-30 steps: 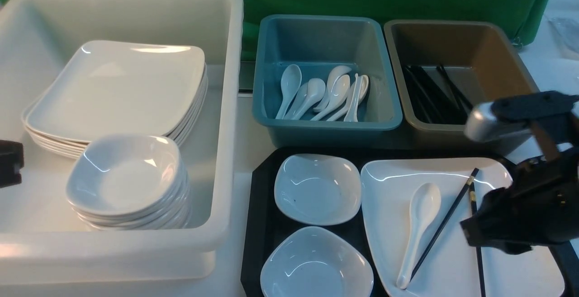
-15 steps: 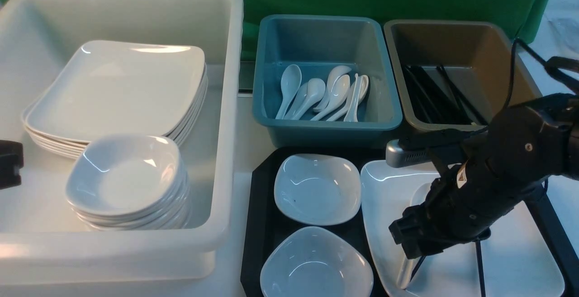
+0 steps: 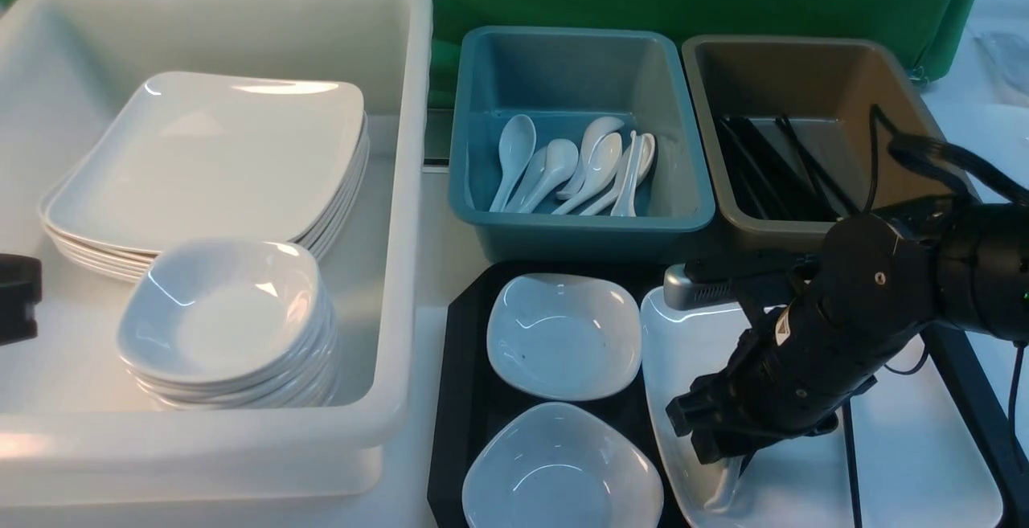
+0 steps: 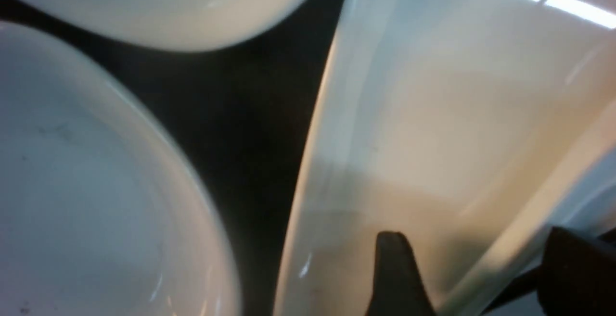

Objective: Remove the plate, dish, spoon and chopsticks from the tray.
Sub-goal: Use the right arm to grab a soup spoon from the plate

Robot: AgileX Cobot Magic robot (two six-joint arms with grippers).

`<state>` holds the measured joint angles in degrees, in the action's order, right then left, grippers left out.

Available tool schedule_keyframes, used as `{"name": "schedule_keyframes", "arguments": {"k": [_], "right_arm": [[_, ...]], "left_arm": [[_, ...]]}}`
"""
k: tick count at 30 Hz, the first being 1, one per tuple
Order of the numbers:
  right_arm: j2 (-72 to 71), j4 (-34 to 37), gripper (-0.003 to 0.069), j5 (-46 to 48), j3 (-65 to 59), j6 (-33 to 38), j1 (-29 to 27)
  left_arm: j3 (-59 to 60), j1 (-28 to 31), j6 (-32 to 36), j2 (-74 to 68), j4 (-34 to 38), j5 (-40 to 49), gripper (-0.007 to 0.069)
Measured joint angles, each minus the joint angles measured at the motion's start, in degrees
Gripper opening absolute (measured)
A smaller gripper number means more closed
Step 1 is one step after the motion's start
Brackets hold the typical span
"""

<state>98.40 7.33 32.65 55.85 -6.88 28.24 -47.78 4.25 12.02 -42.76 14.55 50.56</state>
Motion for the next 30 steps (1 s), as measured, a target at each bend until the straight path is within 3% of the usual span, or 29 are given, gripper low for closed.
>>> {"name": "schedule_keyframes", "arguments": {"k": [8, 15, 30], "right_arm": [[0.8, -0.7, 0.0298, -0.1, 0.5, -0.8, 0.0], [1.1, -0.3, 0.0087, -0.5, 0.5, -0.4, 0.0], [-8.8, 0.1, 0.0087, 0.6, 0.7, 0.3, 0.1]], "left_arm": [[0.0, 0.0, 0.1, 0.0, 0.5, 0.4, 0.0017], [0.0, 0.0, 0.2, 0.0, 1.1, 0.7, 0.0017], [0.0, 0.0, 0.4, 0.0, 1.1, 0.7, 0.0017]]}}
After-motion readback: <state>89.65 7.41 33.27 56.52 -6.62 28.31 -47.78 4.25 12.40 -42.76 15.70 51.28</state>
